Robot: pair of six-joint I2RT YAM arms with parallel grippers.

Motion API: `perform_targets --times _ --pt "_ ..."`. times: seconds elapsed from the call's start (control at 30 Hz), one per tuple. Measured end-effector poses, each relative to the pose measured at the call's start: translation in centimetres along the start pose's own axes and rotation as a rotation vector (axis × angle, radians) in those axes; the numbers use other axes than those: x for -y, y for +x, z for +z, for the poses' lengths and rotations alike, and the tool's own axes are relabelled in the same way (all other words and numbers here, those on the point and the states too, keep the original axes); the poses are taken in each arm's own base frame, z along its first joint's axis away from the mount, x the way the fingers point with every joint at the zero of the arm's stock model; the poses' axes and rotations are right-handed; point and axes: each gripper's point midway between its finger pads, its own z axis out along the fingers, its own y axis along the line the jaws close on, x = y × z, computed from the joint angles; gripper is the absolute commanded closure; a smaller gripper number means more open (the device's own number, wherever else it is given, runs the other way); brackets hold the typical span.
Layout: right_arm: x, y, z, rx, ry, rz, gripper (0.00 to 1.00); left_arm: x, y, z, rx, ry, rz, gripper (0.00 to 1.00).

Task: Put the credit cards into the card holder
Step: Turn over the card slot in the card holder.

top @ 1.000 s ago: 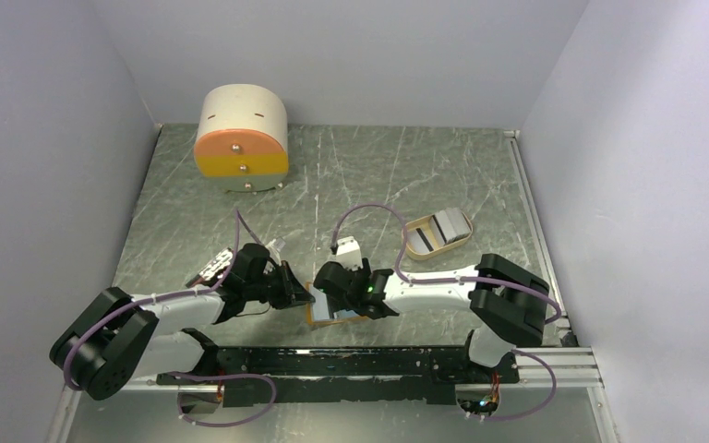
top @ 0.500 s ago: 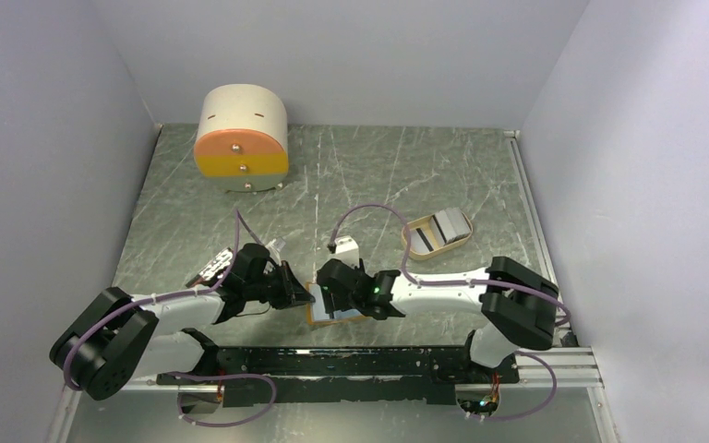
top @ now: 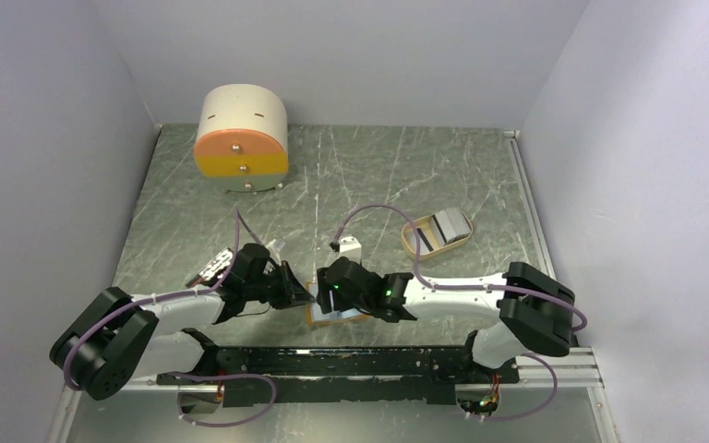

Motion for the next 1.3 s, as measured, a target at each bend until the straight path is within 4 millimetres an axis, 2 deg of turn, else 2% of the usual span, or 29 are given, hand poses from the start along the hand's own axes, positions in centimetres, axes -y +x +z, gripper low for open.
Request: perform_targets --times 0.37,0.57,0.77,0.97,1.3 --pt "-1.3 0.1 -0.1 0.007 -0.147 0.061 0.35 0.0 0.0 -0.1 0.001 0.0 0.001 0.91" --pt "-2.0 -0.4 -0.2 0.023 -0.178 0.076 0.35 0.2 0.0 -0.2 0.003 0.003 -0.001 0.77" --pt "-0.9 0.3 0.1 0.018 -0.148 0.09 0.38 0.6 -0.2 -0.4 0.01 0.015 -0.011 0.69" --pt "0.4 1.2 0.4 0.004 -0.119 0.099 0.43 1.3 -0.4 -0.7 0.025 0.038 -0.013 0.68" --pt "0.5 1.0 0.5 0.009 -0.114 0.096 0.57 2.0 -0.8 -1.1 0.045 0.061 -0.004 0.61"
